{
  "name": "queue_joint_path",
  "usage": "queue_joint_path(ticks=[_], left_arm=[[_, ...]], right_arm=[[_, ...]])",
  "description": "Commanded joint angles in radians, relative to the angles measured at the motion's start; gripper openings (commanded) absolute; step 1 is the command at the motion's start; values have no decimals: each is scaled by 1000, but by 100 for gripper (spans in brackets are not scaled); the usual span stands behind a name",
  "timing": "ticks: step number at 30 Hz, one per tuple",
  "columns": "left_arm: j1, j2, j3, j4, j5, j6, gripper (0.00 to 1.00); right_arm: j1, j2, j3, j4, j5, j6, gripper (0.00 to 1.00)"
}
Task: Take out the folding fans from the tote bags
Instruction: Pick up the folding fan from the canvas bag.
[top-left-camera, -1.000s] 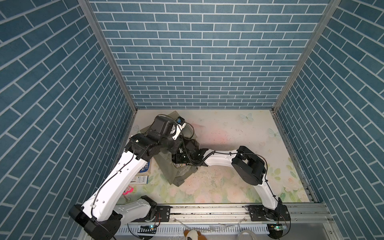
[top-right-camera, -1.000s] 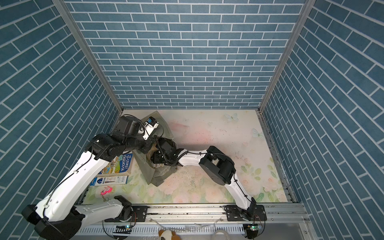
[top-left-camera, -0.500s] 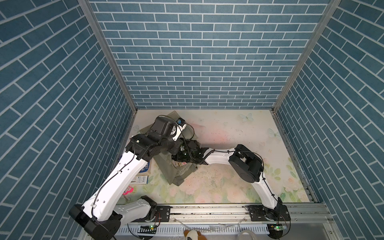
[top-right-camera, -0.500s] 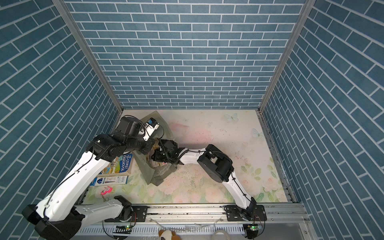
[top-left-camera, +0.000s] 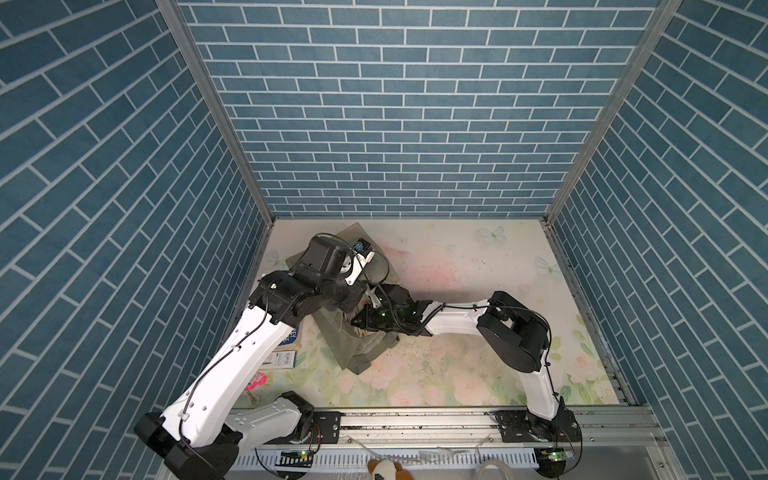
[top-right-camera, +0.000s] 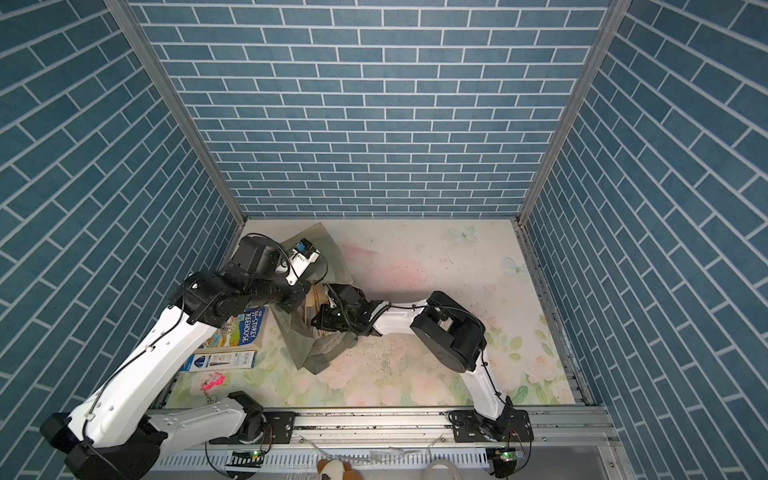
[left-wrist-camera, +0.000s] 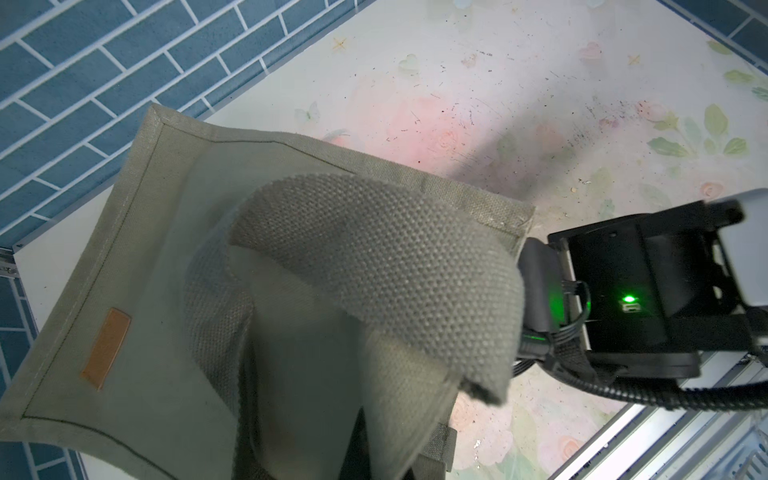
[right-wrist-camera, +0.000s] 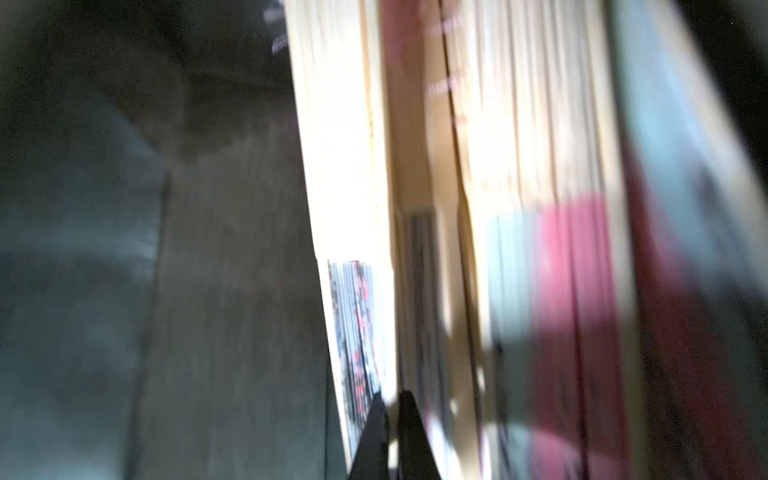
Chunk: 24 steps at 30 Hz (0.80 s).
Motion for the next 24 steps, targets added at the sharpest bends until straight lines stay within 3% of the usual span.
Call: queue_joint_path(ticks=[1,9,12,18,24], left_arm=[[-1,-23,-16,-4,-8,3,0],[0,-17,-25,6,-2,1,0],[-1,-19,-23,4,-1,0,0],[-1,-17,-33,9,4,-1,0],[0,-23,-44,13,5,-1,0]], right_arm=[[-21,-88,-43,-27,6,-27,7],[-24,-125,-84,-115,7,-87,9],[-24,-127,-98,-115,-6,-93,13],[-25,-81,-103,-44,-52,-68,31],[-24,-6,-78,13,-120,-16,32]])
